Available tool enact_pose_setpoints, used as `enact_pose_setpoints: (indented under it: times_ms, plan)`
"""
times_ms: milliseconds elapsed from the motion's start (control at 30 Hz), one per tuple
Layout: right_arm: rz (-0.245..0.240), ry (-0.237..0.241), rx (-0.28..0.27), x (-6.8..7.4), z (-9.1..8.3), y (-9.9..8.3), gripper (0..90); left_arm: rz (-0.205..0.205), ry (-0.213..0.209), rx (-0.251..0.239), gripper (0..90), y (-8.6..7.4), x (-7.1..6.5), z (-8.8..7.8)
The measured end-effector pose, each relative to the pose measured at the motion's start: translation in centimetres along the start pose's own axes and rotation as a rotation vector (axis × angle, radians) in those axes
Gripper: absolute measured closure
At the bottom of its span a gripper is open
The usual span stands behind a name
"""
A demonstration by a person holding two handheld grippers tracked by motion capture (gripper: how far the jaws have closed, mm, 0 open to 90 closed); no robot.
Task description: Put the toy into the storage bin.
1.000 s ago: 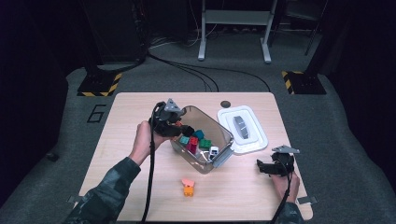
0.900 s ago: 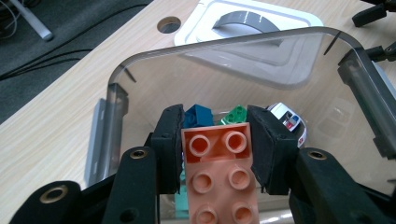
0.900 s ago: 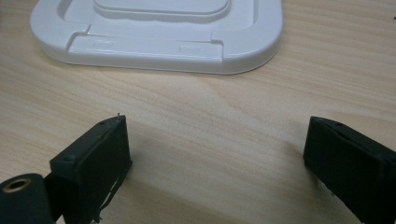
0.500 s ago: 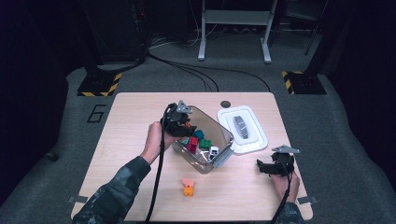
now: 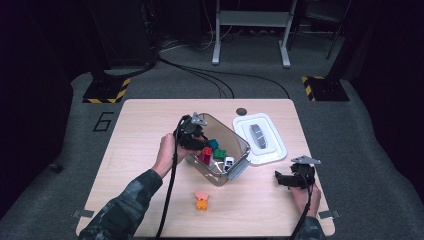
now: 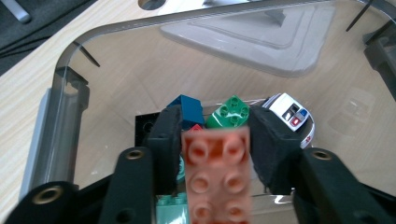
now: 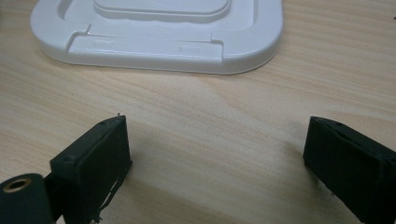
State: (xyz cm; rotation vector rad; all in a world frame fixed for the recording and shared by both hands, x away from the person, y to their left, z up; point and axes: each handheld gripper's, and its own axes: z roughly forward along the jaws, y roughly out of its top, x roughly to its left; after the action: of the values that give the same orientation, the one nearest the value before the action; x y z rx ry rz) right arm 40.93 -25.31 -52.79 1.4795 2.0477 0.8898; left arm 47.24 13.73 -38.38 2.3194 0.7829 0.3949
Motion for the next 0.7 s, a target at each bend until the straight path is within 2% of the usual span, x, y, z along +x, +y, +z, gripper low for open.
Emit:
enact_pose_setpoints:
  times_ms: [200, 433, 567, 700]
  plan:
    - [0.001, -0.001, -0.001, 0.0, 0.0, 0.0, 6.5, -0.003, 0.007, -0.032, 36.9, -0.2, -0.3, -1.4]
    - [0.001, -0.001, 0.000, 0.0, 0.0, 0.0, 6.5, 0.004, 0.031, -0.078, 20.6, -1.1, -1.0, -4.8]
    - [0.001, -0.001, 0.000, 0.0, 0.0, 0.0, 6.5, 0.011, 0.050, -0.106, 17.0, -2.5, -1.6, -6.7]
    - [0.001, 0.000, 0.000, 0.0, 0.0, 0.0, 6.5, 0.005, 0.059, -0.108, 16.6, -4.5, -2.0, -7.9]
